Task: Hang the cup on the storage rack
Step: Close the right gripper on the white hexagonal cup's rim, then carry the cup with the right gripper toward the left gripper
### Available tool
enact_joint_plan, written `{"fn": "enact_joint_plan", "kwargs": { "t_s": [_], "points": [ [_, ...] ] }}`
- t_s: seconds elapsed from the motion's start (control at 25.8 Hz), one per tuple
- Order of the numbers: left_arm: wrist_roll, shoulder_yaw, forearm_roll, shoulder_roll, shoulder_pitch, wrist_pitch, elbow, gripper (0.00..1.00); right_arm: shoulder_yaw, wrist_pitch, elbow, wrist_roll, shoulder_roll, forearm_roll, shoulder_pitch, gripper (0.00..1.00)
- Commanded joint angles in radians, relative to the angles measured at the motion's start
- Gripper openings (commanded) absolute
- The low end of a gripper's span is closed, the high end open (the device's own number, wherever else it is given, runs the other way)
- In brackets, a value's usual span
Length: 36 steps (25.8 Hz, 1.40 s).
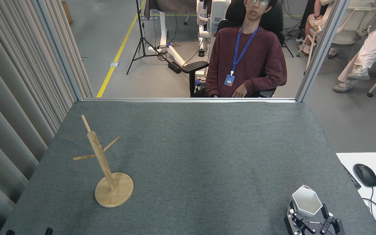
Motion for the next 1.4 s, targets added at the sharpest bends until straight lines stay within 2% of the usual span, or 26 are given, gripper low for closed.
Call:
{"fn": "enact_joint_plan", "kwargs": {
  "t_s": [0.0,0.04,0.08,0.27,0.47,0.54,0.62,0.74,0.89,1.12,1.24,1.36],
  "points": [
    [-0.001,0.003,0.0,0.002,0.0,0.0,-0.002,1.0,0.001,0.002,0.008,-0.003,0.006,0.003,-0.003,0.81],
    [-0.001,0.003,0.0,0.002,0.001,0.0,-0.003,1.0,0.001,0.002,0.008,-0.004,0.008,0.009,-0.003,0.57],
    [-0.001,0.003,0.0,0.002,0.0,0.0,-0.005,1.0,0.001,0.001,0.006,-0.009,0.01,0.008,-0.002,0.51],
    [0.0,-0.001,-0.002,0.0,0.0,-0.004,-0.005,1.0,-0.003,-0.001,-0.028,-0.04,0.017,0.001,-0.003,0.5],
    [0.002,-0.027,-0.003,-0.002,-0.005,-0.056,-0.019,1.0,0.0,0.008,-0.175,-0.027,0.02,0.0,-0.009,0.5],
    [0.002,-0.098,-0.008,0.002,-0.007,-0.072,-0.022,1.0,0.03,0.011,-0.238,-0.001,0.045,0.017,-0.023,0.5],
    [0.002,-0.188,-0.04,0.003,-0.011,-0.072,-0.025,1.0,0.148,0.016,-0.273,0.003,0.115,0.067,-0.023,0.5],
    [0.002,-0.299,-0.166,-0.002,-0.04,-0.07,-0.027,1.0,0.285,0.036,-0.311,0.002,0.183,0.224,-0.005,0.5],
    [-0.001,-0.417,-0.275,-0.015,-0.083,-0.055,-0.02,1.0,0.411,0.04,-0.339,0.0,0.247,0.314,0.04,0.5],
    [-0.011,-0.532,-0.413,-0.072,-0.106,-0.029,-0.017,1.0,0.527,0.074,-0.35,-0.006,0.253,0.354,0.07,0.5],
    [-0.015,-0.603,-0.43,-0.075,-0.12,0.022,-0.017,1.0,0.56,0.079,-0.35,-0.008,0.252,0.354,0.083,0.5],
    [-0.02,-0.632,-0.431,-0.08,-0.128,0.025,-0.022,1.0,0.584,0.079,-0.344,-0.008,0.252,0.357,0.086,0.5]
  ]
}}
